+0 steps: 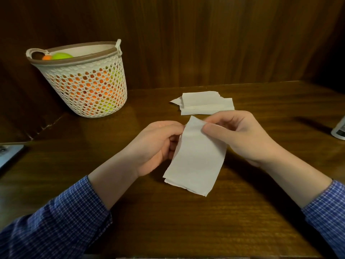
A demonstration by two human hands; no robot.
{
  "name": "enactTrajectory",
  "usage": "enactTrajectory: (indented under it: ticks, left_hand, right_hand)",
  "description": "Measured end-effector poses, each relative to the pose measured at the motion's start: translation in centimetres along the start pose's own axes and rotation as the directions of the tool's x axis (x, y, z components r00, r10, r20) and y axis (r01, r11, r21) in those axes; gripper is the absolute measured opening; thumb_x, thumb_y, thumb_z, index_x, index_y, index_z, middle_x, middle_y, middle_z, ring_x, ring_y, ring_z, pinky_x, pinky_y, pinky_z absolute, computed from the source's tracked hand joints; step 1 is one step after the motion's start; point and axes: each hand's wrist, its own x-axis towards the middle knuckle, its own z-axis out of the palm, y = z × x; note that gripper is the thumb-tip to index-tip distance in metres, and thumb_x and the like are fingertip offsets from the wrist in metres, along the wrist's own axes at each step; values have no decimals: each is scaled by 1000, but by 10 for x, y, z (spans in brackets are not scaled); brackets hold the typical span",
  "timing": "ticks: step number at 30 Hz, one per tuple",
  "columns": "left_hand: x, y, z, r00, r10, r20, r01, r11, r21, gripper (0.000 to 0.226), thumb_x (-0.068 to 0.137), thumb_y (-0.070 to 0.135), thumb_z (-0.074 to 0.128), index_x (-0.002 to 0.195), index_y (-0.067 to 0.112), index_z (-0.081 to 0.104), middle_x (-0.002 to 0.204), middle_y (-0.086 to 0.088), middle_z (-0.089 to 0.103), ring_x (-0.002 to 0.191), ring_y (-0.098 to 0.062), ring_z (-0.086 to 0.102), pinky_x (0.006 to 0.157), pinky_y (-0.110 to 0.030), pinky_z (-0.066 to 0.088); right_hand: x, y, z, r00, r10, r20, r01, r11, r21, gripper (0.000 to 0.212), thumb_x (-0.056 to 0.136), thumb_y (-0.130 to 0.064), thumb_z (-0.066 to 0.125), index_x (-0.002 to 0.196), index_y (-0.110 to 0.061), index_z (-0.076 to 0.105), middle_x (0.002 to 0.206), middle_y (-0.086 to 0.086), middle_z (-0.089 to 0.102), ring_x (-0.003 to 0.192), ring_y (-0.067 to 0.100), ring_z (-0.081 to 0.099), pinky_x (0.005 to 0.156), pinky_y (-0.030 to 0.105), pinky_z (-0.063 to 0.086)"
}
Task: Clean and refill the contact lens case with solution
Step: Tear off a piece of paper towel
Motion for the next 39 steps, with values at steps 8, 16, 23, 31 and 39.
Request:
enactTrajectory:
  ticks: [8, 16, 23, 31, 39]
  left_hand:
    - [-3, 0, 4, 998, 54, -41, -49, 990, 129, 20, 104, 23, 59, 106, 14, 76, 102, -6, 76, 89, -16, 70, 64, -23, 52]
    - [-4, 0, 5, 999, 37, -16, -33, 980, 198, 29, 103, 41, 57, 100, 22, 79, 106, -4, 80, 101, -23, 76, 88, -42, 61]
    - [-3, -2, 0, 957, 245, -156, -206, 950, 233, 29, 101, 26, 64, 73, 23, 73, 73, 10, 74, 67, -5, 71, 54, -18, 52]
    - [-4, -5, 4, 824, 487, -291, -385, 857, 342, 17, 101, 26, 64, 85, 21, 68, 72, 15, 72, 68, -3, 71, 51, -13, 50]
    - [1, -2, 4, 917, 233, -323, -236, 971, 31, 26, 108, 27, 52, 110, 7, 68, 101, 0, 78, 96, -16, 78, 92, -51, 62]
  right_hand:
    - [2, 0, -3, 972, 208, 112, -217, 973, 73, 10, 90, -20, 73, 87, -15, 82, 95, 0, 80, 93, 14, 76, 66, 17, 57]
    - [1, 1, -1, 985, 172, 12, -171, 983, -68, 11, 89, -26, 77, 80, -23, 82, 88, -8, 79, 88, 7, 75, 61, 15, 55]
    - [1, -3, 2, 964, 266, -14, -252, 928, 274, 44, 72, -33, 85, 113, -26, 71, 102, -14, 78, 98, 6, 75, 68, 22, 61]
    - [-6, 0, 12, 948, 302, 105, -319, 915, 248, 42, 78, -21, 84, 117, -24, 71, 109, -8, 79, 99, 14, 77, 69, 29, 63]
    - [-8, -6, 12, 943, 304, 136, -326, 926, 189, 23, 86, -33, 76, 104, -19, 80, 106, -1, 80, 99, 20, 77, 68, 28, 61]
